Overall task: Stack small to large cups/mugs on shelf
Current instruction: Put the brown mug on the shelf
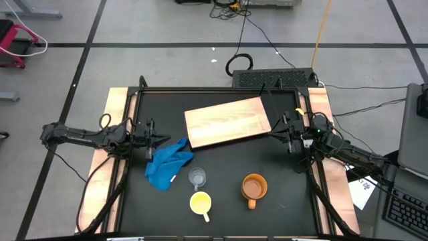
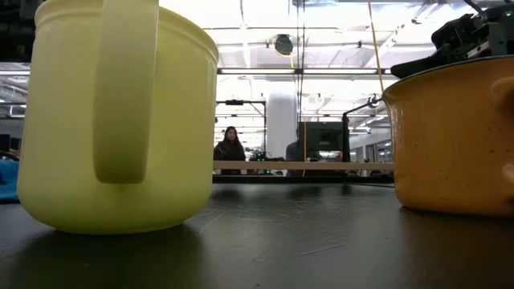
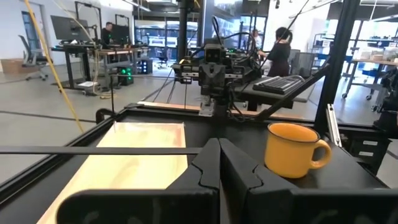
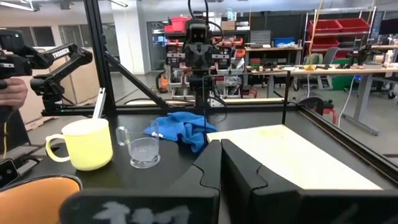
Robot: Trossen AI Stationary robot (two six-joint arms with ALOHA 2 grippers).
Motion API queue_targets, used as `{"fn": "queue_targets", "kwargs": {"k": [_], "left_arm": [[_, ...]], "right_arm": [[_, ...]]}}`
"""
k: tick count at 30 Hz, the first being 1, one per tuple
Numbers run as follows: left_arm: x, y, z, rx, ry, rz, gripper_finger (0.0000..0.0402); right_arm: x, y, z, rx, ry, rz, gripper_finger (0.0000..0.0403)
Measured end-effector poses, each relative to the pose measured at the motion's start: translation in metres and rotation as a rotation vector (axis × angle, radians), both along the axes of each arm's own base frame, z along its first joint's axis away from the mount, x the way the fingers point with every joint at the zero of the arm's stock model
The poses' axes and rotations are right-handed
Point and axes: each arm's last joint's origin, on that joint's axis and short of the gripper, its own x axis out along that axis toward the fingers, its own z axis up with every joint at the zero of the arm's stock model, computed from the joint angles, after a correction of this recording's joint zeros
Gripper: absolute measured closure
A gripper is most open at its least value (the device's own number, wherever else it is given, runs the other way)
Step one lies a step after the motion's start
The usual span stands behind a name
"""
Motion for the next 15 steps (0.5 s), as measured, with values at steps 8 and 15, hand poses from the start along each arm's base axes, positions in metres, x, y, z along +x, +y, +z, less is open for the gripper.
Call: {"fn": "queue_targets", "kwargs": {"k": [8, 15], "left_arm": [[-0.0001, -0.0003, 0.0014, -0.025, -0.016, -0.011, 0.0398], [0.0000, -0.0008, 0.0014, -0.036, -0.017, -0.029, 0.0398]], "right_arm": [[0.0000, 0.0000, -0.0001, 0.001, 0.001, 0.000, 0.0403], [0.0010, 0.0018, 0.0072, -0.010, -0.047, 0.084, 0.0403]]}}
